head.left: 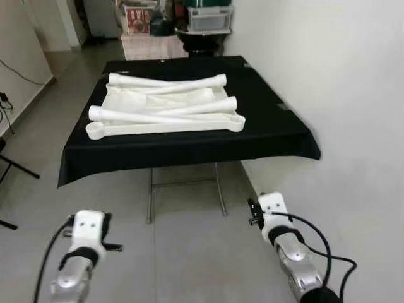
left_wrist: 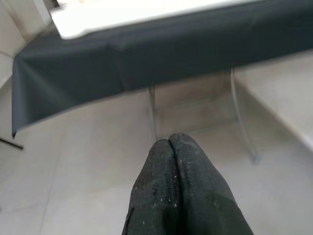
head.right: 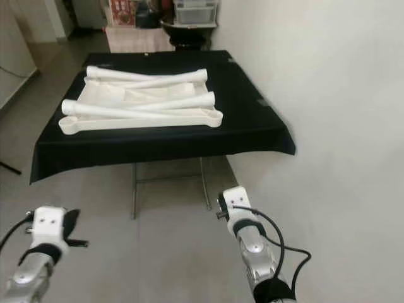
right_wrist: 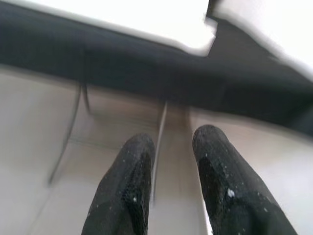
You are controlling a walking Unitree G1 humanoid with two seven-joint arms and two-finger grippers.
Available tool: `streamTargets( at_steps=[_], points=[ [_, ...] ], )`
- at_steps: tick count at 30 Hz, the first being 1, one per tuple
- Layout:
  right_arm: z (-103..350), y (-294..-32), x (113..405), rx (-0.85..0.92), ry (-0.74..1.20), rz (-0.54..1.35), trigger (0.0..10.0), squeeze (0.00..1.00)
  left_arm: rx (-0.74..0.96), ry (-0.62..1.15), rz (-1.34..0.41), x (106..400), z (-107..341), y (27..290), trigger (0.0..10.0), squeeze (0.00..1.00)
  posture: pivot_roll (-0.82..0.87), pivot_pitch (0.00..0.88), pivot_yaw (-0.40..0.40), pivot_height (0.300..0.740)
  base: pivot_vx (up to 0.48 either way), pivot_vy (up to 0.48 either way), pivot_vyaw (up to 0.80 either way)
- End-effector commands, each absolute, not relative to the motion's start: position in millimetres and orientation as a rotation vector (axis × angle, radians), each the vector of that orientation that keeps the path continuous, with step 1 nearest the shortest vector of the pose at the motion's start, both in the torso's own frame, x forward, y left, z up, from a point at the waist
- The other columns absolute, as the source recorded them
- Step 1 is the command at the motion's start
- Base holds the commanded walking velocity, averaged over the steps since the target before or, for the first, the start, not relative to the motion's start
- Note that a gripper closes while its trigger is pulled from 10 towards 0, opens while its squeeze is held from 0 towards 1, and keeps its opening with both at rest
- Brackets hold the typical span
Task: Building children table
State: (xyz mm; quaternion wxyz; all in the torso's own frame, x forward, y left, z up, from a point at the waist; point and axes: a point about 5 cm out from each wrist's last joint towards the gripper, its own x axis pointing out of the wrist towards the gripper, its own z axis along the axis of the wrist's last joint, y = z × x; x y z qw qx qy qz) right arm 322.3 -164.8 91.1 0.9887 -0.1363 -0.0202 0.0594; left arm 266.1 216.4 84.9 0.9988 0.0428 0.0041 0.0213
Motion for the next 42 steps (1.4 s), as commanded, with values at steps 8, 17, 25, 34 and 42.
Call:
streamTargets(
  at_steps=[8, 17, 25, 34, 42],
  points=[
    [105.8, -116.3, 292.0, -0.186, -0.131, 0.38, 10.0, 0.0, 0.032, 0.012, -0.051, 233.3, 84.6, 160.4, 10.0, 0.0, -0.02, 0.0, -0.033, 0.74, 0.0, 0.0, 0.0],
    [107.8, -113.8, 300.1, -0.177, -0.093, 0.395, 10.0, 0.0, 0.001, 0.016, 0.034, 234.0, 94.6, 161.6, 10.0, 0.0, 0.0, 0.0, -0.045, 0.74, 0.0, 0.0, 0.0],
    [122.7, -117.2, 311.4, -0.118, -0.132, 0.388, 10.0, 1.0, -0.05, -0.023, 0.071, 245.1, 105.8, 164.2, 10.0, 0.0, 0.01, 0.0, -0.046, 0.74, 0.0, 0.0, 0.0],
    [134.5, -121.2, 317.6, -0.122, -0.189, 0.387, 10.0, 1.0, -0.088, -0.066, 0.059, 254.2, 120.8, 167.1, 0.0, 0.0, -0.01, 0.0, -0.047, 0.74, 0.0, 0.0, 0.0],
    [143.1, -118.9, 341.2, -0.173, -0.151, 0.301, 10.0, 0.0, -0.083, -0.111, 0.116, 263.7, 139.5, 184.1, 10.0, 0.0, 0.0, 0.0, -0.037, 0.74, 0.0, 0.0, 0.0]
  ],
)
